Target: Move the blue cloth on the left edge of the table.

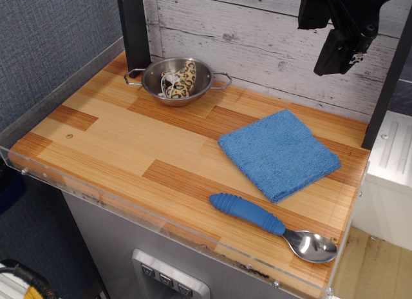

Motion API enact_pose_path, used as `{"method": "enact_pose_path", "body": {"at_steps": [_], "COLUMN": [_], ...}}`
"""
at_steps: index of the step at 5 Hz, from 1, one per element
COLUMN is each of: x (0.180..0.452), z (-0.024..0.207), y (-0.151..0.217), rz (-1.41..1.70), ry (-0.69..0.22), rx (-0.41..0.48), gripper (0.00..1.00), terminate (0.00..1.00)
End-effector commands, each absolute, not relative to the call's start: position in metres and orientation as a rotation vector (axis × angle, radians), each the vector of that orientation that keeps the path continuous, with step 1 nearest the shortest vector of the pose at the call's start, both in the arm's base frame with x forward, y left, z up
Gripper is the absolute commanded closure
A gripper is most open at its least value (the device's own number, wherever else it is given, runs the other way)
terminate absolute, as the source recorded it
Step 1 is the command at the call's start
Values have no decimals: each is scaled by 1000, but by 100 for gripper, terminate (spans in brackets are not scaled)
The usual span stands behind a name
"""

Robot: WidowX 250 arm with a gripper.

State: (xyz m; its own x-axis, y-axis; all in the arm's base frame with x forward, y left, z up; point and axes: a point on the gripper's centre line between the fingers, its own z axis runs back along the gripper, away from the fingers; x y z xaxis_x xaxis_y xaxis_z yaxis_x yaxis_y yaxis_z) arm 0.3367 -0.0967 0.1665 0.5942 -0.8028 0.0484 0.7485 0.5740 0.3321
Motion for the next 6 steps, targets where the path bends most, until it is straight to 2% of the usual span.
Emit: {"method": "enact_pose_path", "body": {"at_steps": [1, 2, 3, 4, 5, 6], "x": [337, 322, 299, 283, 279, 295], "z": [166, 160, 148, 127, 115, 106], "y": [-97, -84, -67, -54, -43, -41], "rz": [-916, -913, -812, -751, -727, -744], "ry": [-202, -241, -331, -351, -342, -329], "rx": [291, 197, 108, 54, 48, 40], "gripper": [0, 0, 0, 0, 0, 0], "terminate": [0, 0, 0, 0, 0, 0]}}
